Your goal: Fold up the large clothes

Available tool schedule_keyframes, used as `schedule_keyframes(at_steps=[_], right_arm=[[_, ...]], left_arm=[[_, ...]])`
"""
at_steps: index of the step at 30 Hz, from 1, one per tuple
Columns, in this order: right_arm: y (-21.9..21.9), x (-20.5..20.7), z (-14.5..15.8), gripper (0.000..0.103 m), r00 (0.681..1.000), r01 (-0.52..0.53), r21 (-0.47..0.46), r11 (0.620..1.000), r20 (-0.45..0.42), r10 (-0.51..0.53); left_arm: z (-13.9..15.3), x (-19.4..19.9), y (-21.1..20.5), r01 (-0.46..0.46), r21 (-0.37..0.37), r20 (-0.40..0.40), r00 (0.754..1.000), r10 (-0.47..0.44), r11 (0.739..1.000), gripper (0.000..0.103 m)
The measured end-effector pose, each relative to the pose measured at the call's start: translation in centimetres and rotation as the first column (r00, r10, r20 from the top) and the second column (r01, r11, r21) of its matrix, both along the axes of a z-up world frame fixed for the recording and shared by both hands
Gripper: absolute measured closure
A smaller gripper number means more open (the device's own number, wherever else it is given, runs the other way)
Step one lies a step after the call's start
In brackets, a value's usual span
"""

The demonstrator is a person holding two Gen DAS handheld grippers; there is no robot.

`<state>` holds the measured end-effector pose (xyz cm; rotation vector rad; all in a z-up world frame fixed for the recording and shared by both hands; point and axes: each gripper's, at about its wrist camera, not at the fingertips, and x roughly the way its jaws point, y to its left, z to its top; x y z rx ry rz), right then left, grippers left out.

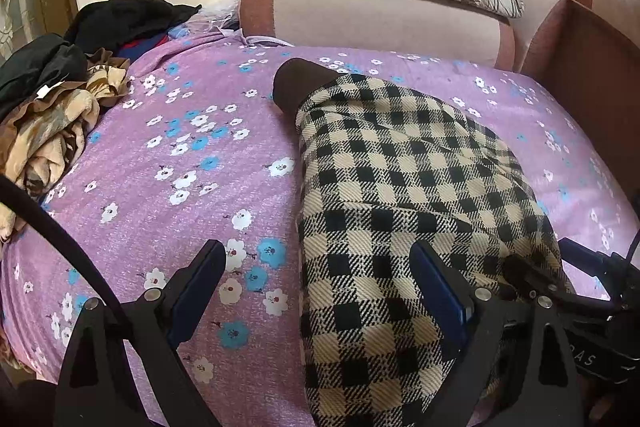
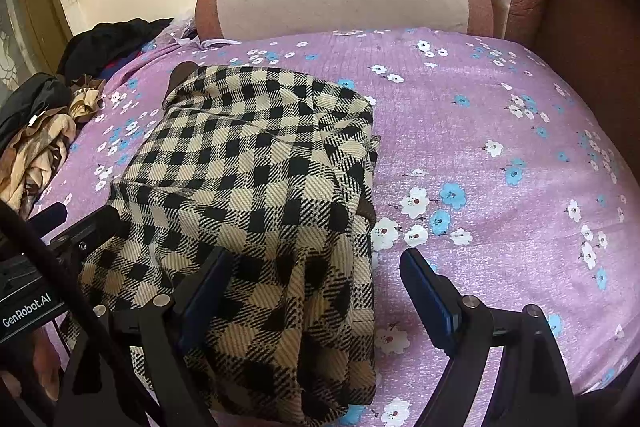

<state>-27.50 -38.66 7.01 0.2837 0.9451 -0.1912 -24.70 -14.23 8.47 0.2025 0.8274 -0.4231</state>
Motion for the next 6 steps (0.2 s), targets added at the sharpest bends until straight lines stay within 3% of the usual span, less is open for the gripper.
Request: schedule_keyframes(at_steps=[6], right_arm=[[0.30,0.06,-0.03,0.014,1.000,-0.001,0.000,1.000,-0.003,0.001]], left_arm=[[0.05,-0.05,-0.02,0.022,-0.013,0.006,1.000,-0.022,1.000,0.011]])
